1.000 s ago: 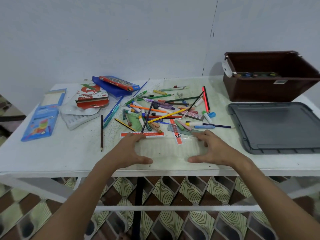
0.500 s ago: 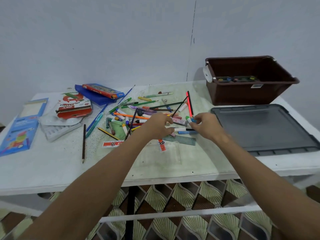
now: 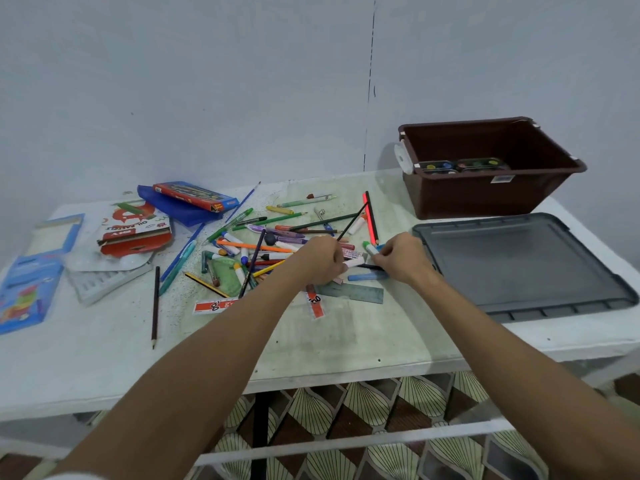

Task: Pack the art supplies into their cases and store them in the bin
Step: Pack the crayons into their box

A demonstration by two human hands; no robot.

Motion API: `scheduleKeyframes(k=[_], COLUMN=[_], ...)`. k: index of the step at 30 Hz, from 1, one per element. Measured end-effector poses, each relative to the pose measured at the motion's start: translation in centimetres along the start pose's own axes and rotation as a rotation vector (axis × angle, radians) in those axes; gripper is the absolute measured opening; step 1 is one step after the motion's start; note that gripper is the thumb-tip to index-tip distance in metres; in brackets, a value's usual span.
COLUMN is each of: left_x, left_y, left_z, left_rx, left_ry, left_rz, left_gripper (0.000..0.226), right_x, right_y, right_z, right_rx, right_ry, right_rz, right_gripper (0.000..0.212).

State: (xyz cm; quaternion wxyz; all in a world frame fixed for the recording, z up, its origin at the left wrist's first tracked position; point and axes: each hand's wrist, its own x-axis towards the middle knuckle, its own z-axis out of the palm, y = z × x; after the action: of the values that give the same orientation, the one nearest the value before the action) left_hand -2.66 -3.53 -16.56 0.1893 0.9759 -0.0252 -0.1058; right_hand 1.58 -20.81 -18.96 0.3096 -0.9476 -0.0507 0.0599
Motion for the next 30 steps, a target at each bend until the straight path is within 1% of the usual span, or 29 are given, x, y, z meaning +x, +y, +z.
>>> scheduleKeyframes(k=[3,6,8,11,14,16,19,21,24,28,30], left_x=[-1.2,-3.8,-6.5,-10.8,-14.5,-16.1,-17.2,-17.2,-16.9,-16.5,-16.5], left_y=[-0.8,-2.2,-3.4,-5.3,-7.2,-8.5,-9.6,-9.7,-9.5,-9.3,-9.3], left_z=[-1.5,-3.8,-4.8,-5.1,-4.3,-3.3,-1.5,-0.6,0.3,0.9,1.3], left_rx=[-0.113,-0.250,-0.356,-0.509,-0.602,-0.605,-0.562,-0.525,-0.510,-0.540,-0.525], left_ry=[0.094,0.253,0.350,0.456,0.440,0.403,0.332,0.313,0.334,0.431,0.455], left_rz=[-0.014,-0.029,-0.070,-0.184,-0.258,-0.308,-0.375,-0.412,-0.452,-0.450,-0.427], left_gripper=[0.024,0.017,0.014,0.020,0.025,0.031,0.032,0.026,0.017,0.006,0.003], right_x=[-1.1,-3.6,-5.6,-8.9,-12.0,-13.7,-14.9,-15.1,-14.9,-14.5,-14.4], right_y=[-0.6,-2.1,-3.2,-4.7,-6.0,-6.7,-7.5,-7.9,-8.5,-8.8,-9.0], right_z=[-0.5,-0.7,-0.3,0.9,2.5,3.9,6.0,7.3,8.7,9.9,10.3], right_rx=[0.058,0.114,0.146,0.236,0.339,0.370,0.336,0.288,0.187,0.141,0.117], right_ry=[0.048,0.054,0.045,0.023,-0.015,-0.053,-0.087,-0.090,-0.110,-0.131,-0.141], right_rz=[-0.068,-0.152,-0.198,-0.288,-0.350,-0.377,-0.435,-0.475,-0.517,-0.528,-0.534], right_gripper=[0.017,0.013,0.011,0.010,0.007,0.007,0.009,0.010,0.013,0.013,0.014])
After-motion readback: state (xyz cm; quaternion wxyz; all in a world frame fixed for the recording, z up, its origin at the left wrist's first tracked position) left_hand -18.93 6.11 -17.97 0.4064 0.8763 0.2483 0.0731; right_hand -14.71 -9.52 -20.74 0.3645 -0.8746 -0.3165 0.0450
